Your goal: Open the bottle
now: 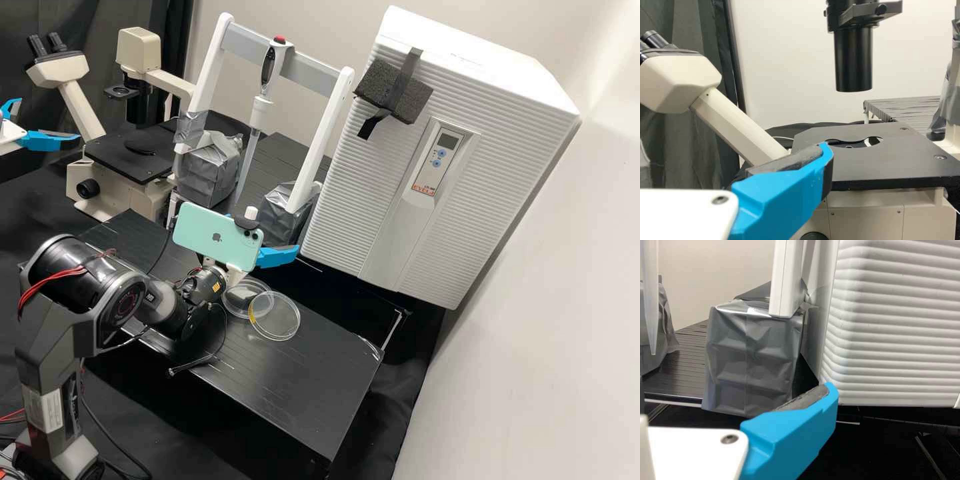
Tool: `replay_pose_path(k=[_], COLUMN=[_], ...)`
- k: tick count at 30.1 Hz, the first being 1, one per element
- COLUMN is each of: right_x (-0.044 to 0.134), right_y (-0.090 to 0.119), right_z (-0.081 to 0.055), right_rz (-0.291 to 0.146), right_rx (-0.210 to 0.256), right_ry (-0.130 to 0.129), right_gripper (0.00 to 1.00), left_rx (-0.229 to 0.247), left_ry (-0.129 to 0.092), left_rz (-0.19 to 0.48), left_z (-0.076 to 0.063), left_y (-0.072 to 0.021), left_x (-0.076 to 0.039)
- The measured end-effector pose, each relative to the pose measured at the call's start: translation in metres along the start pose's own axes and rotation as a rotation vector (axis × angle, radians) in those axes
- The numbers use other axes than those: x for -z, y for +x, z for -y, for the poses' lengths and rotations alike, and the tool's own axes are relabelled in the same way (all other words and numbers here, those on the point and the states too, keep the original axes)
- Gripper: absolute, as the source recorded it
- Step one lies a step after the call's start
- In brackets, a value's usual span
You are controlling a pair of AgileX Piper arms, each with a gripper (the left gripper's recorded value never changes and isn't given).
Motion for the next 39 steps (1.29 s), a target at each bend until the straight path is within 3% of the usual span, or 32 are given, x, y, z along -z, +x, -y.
replay_pose_path(k=[11,14,17,23,29,33,39], right_x=[0.000,0.000,0.000,0.000,0.000,0.000,0.000], right_y=[0.000,0.000,0.000,0.000,0.000,0.000,0.000], right_z=[0.000,0.000,0.000,0.000,0.000,0.000,0.000], right_rz=[0.000,0.000,0.000,0.000,0.000,0.000,0.000], right_rx=[0.000,0.000,0.000,0.000,0.000,0.000,0.000], right_ry=[0.000,0.000,0.000,0.000,0.000,0.000,0.000], right_gripper=[1.00,1.00,1.00,1.00,1.00,1.00,1.00], left_rx=[0.000,0.011,0.033,0.077,0.142,0.152,0.129], left_ry=[0.001,-0.022,-0.048,-0.043,-0.072,-0.084,-0.109], left_rz=[0.002,0.032,0.090,0.236,0.338,0.387,0.448], left_z=[0.000,0.002,0.004,0.010,0.018,0.019,0.017], left_y=[0.0000,-0.0031,-0.0138,-0.0428,-0.0736,-0.0898,-0.1010], left_x=[0.000,-0.004,-0.013,-0.031,-0.036,-0.037,-0.043])
